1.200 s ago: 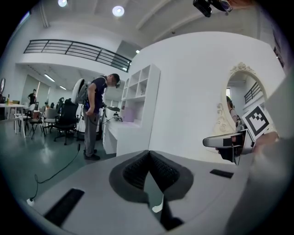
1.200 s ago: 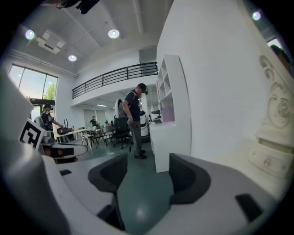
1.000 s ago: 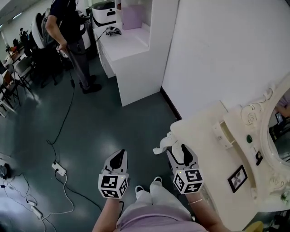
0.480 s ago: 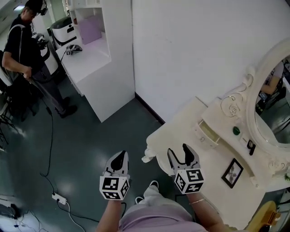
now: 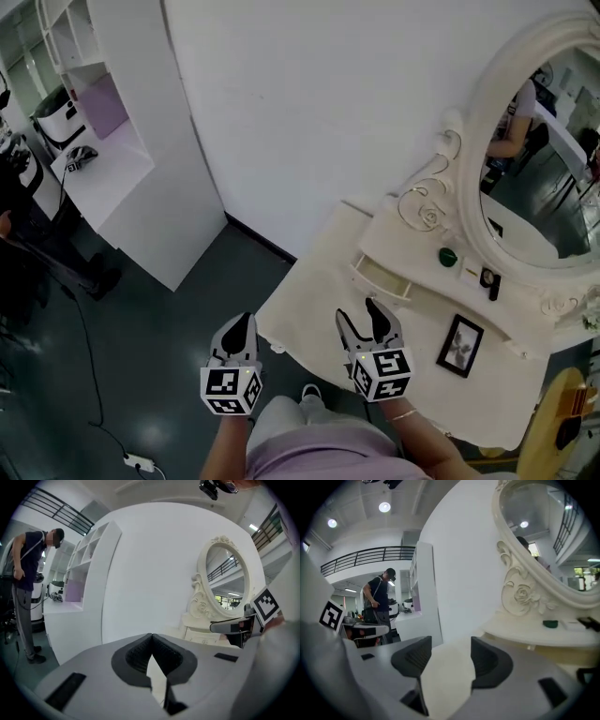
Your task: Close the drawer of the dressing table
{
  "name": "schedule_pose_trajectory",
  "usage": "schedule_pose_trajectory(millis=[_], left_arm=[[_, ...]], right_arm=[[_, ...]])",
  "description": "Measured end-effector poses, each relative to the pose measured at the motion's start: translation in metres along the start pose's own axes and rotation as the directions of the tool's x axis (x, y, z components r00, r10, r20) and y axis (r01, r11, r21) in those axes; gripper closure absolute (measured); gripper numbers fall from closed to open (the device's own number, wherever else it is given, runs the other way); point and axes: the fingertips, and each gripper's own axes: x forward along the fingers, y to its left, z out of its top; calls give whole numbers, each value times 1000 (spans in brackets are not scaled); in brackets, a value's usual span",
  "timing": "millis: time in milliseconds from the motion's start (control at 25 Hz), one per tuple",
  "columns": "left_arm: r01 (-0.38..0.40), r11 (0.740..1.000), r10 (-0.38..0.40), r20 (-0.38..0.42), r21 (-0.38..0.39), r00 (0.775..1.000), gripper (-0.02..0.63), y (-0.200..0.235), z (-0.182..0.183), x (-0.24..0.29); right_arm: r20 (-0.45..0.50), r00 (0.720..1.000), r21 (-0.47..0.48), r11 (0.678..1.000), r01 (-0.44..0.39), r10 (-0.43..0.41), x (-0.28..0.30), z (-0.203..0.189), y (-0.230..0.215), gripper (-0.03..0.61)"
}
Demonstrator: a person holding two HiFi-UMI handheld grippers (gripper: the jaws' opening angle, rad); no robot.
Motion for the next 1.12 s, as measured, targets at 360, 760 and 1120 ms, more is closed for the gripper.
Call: schedule_pose_trajectory(millis=[360, 760, 1120], left_arm=[[222, 973, -220, -50, 56, 974, 614, -45, 11, 79], [499, 863, -484, -150, 82, 862, 614, -77, 10, 148], [656, 750, -631, -203, 90, 749, 614, -107, 8, 181]], right_arm=[[-12, 980, 78, 977, 197, -196, -4, -7, -52, 331], [-67, 899, 169, 883, 438, -433, 4, -17, -76, 336], [-110, 813, 200, 788, 582, -572, -2, -26, -82, 344]])
